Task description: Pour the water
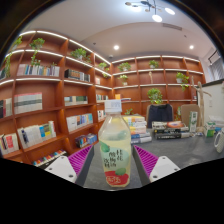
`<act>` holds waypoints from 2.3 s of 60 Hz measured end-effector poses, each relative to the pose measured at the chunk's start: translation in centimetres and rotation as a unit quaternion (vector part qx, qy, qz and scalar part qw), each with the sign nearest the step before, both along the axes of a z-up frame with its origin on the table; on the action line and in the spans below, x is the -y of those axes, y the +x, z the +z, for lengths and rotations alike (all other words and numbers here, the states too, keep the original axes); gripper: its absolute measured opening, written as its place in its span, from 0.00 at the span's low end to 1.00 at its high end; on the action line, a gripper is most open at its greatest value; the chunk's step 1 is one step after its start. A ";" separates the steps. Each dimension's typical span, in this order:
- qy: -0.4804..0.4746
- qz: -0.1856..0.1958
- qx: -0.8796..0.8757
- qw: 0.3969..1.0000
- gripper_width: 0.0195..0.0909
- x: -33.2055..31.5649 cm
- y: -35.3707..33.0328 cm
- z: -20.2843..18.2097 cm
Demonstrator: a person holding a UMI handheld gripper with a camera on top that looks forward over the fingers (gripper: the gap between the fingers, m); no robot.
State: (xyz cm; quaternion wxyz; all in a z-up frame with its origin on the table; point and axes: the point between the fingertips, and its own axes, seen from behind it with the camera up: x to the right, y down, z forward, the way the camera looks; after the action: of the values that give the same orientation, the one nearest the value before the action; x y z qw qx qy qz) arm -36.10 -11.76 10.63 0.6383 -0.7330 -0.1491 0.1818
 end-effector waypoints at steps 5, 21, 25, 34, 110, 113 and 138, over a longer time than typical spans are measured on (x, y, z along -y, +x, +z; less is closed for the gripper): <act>0.008 -0.014 0.009 1.000 0.60 -1.4 -0.1 -0.1; 0.035 -0.007 0.004 0.999 0.25 -2.4 -0.2 -0.1; 0.037 -0.011 0.007 0.999 0.25 -2.7 0.1 -0.2; 0.021 -0.030 0.004 0.999 0.25 -3.1 2.6 -0.1; -0.113 -0.150 -0.828 0.528 0.27 -10.8 42.2 8.2; -0.120 -0.155 -0.821 0.536 0.27 -10.8 41.9 7.8; -0.005 -0.227 -0.369 0.901 0.27 -11.3 42.5 15.3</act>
State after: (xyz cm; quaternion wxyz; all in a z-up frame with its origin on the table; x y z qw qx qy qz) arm 6.43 -0.49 25.94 0.6681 -0.6302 0.2686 0.2905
